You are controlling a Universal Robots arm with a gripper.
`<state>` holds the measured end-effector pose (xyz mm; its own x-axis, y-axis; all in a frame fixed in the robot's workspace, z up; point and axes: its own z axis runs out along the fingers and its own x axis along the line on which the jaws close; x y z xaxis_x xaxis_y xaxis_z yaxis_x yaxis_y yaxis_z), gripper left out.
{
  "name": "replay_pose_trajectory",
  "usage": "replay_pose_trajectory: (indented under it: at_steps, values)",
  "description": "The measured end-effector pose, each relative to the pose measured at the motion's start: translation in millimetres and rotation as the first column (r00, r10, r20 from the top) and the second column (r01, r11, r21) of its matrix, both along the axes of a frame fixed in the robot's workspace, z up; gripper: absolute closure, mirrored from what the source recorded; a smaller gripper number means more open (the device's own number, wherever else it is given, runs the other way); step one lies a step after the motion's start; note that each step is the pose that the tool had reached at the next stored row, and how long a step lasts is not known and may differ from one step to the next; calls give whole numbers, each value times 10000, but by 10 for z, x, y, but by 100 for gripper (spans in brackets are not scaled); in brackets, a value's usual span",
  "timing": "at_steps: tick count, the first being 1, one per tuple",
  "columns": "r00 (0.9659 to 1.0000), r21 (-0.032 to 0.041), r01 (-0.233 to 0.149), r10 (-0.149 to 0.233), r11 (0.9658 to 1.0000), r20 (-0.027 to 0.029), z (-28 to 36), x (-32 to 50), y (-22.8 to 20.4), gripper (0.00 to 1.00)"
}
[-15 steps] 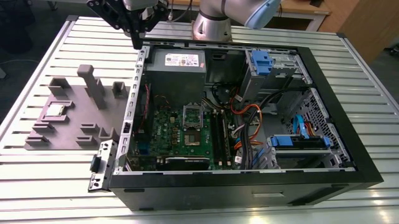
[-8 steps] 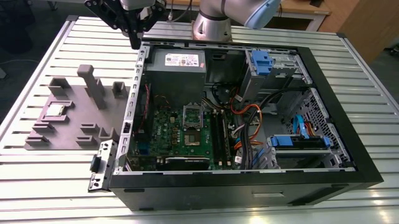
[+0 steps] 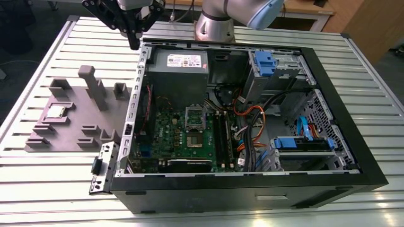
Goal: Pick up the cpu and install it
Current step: 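Reach for the cpu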
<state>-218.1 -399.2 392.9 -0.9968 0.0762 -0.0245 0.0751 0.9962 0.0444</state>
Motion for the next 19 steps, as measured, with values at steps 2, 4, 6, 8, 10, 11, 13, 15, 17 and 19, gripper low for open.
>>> replay_pose_trajectory:
  at_steps: [2,4,6,8,10,11,13,15,17,19]
  values:
    - [10000,0,0,0,10000,0,0,-14,0,89]
    - [10000,0,1,-1,10000,0,0,-29,0,89]
    - [10000,0,1,-1,10000,0,0,-43,0,89]
    - [10000,0,0,0,10000,0,0,-51,0,89]
    - [10000,0,-1,1,10000,0,0,-51,0,89]
    - [10000,0,-1,1,10000,0,0,-51,0,89]
    - [10000,0,1,-1,10000,0,0,-52,0,89]
    - [10000,1,0,0,10000,0,0,-52,0,89]
    - [10000,0,0,0,10000,0,0,-53,0,89]
    - [10000,0,0,0,10000,0,0,-54,0,89]
